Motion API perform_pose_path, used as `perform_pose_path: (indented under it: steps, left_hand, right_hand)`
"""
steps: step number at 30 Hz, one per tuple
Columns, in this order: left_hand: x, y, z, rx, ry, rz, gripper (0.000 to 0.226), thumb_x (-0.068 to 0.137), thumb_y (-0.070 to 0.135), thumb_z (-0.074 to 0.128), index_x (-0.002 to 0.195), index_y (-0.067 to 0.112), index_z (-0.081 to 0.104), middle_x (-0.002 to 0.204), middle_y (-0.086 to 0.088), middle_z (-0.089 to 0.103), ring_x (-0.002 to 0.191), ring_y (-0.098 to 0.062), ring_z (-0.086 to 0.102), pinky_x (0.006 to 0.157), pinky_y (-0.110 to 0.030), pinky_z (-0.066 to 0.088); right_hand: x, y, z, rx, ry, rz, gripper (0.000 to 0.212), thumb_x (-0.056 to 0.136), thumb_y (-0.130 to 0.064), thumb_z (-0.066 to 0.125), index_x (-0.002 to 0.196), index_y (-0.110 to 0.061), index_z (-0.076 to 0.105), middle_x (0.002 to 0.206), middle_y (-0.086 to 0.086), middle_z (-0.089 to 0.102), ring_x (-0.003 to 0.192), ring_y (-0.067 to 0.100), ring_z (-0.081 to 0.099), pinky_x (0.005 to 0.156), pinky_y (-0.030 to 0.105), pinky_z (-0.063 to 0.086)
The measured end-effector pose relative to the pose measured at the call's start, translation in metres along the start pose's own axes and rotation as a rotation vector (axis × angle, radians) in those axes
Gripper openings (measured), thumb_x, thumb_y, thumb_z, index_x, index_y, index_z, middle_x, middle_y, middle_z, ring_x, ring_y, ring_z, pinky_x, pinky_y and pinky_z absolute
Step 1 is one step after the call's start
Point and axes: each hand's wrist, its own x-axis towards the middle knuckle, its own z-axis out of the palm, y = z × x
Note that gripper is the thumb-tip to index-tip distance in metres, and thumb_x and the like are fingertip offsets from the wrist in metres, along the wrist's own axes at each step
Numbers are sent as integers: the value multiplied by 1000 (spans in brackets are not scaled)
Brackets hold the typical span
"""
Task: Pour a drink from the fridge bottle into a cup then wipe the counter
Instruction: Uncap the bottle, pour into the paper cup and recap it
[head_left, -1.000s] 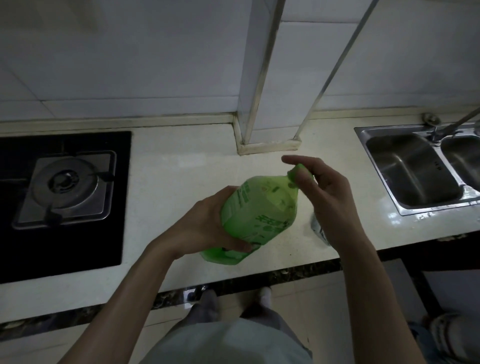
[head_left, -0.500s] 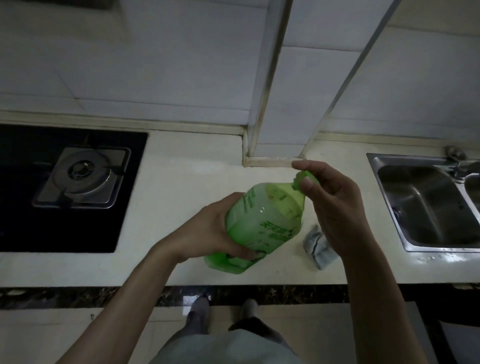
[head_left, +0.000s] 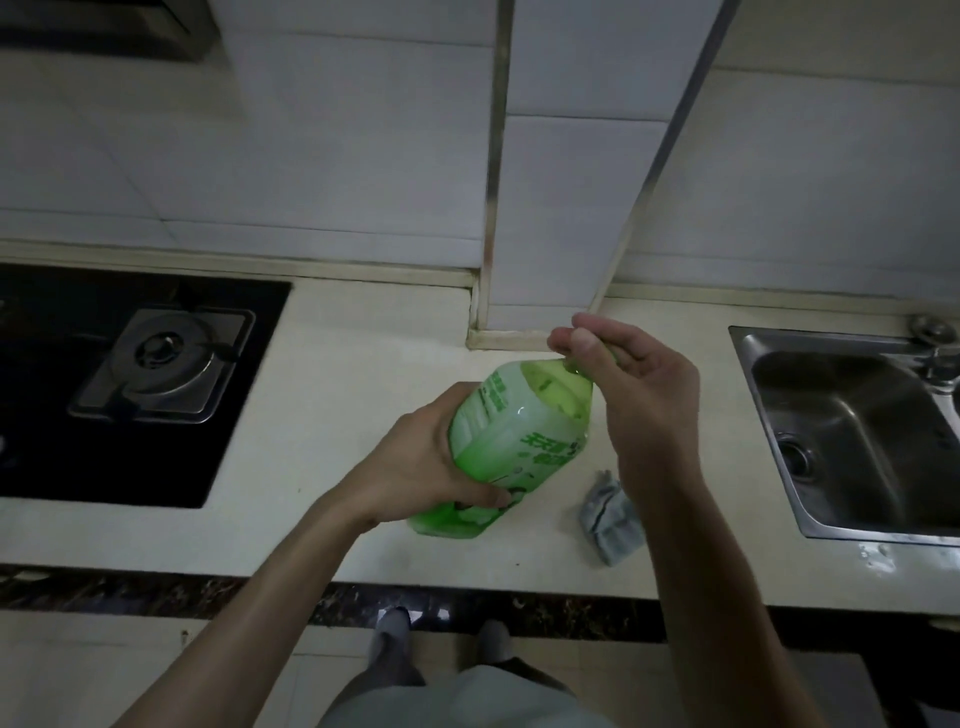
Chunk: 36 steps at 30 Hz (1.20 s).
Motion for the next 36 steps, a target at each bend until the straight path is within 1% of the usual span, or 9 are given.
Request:
perform_pose_path:
  steps: [3,8,13,16,23,25,29,32,36]
  left_hand:
    - [3,4,1,-44,-44,-3,83,58,15,94,127,38,53,116,13,68,108,-7,65,93,-42,56]
    - [4,15,-6,-150,-231,-32,82,64,-4,87,133,26,53,123,1,68,114,-17,65,96,-43,55]
    - [3,15,-5,-234,-336,-44,79,68,-13,80,132,24,53,124,-2,68,115,-21,65,94,-40,55]
    - [5,14,-3,-215,-315,-48,79,68,-9,83,132,26,52,123,0,69,114,-19,66,95,-40,55]
    - [20,4,7,67,88,-39,83,57,23,94,125,40,50,114,16,66,106,-4,63,91,-41,55]
    - [22,2,-1,30,50,-38,84,57,18,94,126,38,51,115,14,66,107,-5,63,92,-41,55]
    - [18,6,-26,-162,-206,-70,80,64,-5,86,131,26,53,121,0,69,112,-20,67,93,-42,56]
    - [14,11,-32,-223,-371,-77,76,70,-15,77,131,24,52,121,-5,70,112,-24,67,89,-37,56]
    - [18,7,-26,-164,-227,-93,76,66,-2,86,129,26,53,118,0,71,109,-19,68,92,-42,57]
  right_hand:
    - [2,-1,-3,-39,-13,-17,24,88,-21,69,110,-13,70,97,-1,76,93,11,72,75,21,55]
    - [18,0,-27,216,-504,-44,54,91,-28,59,137,-2,47,135,14,58,128,28,53,106,41,44]
    - [23,-2,-32,350,-706,-75,53,92,-23,60,138,-1,44,141,20,50,135,35,44,109,44,38]
    - [28,-1,-34,319,-648,-80,38,92,-14,54,129,-4,55,133,19,58,128,33,52,104,39,42]
    - [27,13,-9,73,-92,94,19,92,-9,62,109,-4,70,99,5,76,92,9,71,72,15,53]
    - [29,15,-8,57,-141,86,23,93,-11,61,114,-5,67,106,4,75,100,10,70,77,19,53]
    - [37,10,-13,184,-491,-22,36,96,-13,51,130,-4,55,131,10,63,127,24,55,107,43,42]
    - [40,4,-10,234,-622,-96,38,95,-10,48,130,4,53,136,16,57,132,31,48,113,45,34]
    - [41,8,-2,310,-400,41,26,90,-12,56,113,-5,67,117,16,69,117,28,62,101,37,46]
